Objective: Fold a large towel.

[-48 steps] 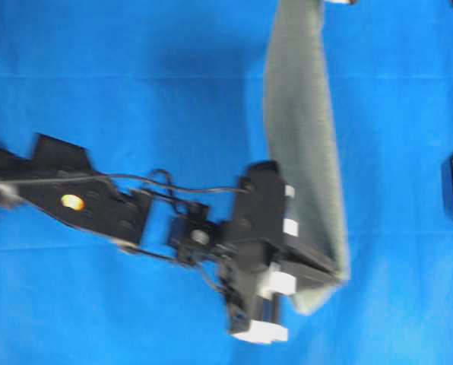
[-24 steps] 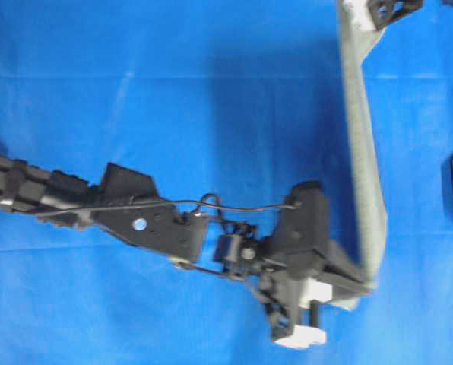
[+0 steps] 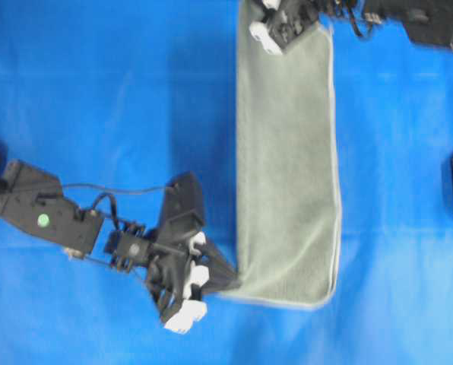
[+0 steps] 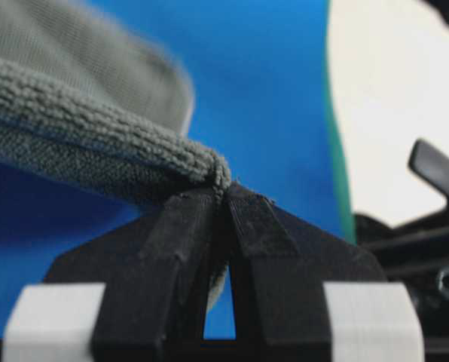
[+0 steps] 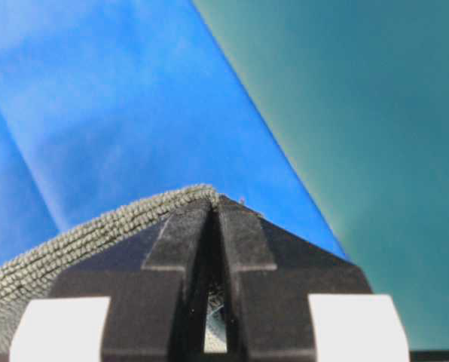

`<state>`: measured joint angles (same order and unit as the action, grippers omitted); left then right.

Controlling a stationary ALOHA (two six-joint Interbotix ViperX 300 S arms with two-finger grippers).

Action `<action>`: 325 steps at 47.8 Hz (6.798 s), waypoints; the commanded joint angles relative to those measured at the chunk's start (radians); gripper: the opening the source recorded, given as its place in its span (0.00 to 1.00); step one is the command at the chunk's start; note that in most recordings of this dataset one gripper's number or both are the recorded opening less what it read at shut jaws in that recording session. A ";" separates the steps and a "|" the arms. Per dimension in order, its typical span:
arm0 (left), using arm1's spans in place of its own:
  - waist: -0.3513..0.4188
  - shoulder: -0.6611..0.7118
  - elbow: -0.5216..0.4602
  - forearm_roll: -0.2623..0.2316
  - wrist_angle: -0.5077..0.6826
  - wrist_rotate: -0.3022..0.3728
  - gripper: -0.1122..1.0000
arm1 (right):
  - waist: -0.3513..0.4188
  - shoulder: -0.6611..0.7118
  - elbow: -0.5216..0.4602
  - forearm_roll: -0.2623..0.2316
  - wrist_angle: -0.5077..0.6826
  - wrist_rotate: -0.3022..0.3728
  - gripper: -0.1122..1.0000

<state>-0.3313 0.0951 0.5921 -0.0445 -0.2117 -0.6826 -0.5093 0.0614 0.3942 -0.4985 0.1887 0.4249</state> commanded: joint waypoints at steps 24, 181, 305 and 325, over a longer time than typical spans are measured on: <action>0.002 -0.055 0.018 0.003 0.103 -0.021 0.45 | 0.012 0.048 -0.064 -0.015 -0.014 -0.103 0.38; 0.888 -0.173 -0.002 0.021 0.199 0.784 0.15 | -0.189 -0.318 0.334 0.077 -0.071 -0.021 0.14; 0.101 -0.828 0.264 0.023 0.368 0.669 0.64 | 0.865 -0.928 0.425 -0.067 0.328 0.324 0.63; 0.296 -1.243 0.474 0.021 0.454 0.730 0.64 | 0.799 -1.216 0.577 -0.230 0.445 0.345 0.63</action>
<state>-0.0767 -1.0907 1.0370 -0.0230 0.2439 0.0491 0.3191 -1.1321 0.9541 -0.7026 0.6381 0.7593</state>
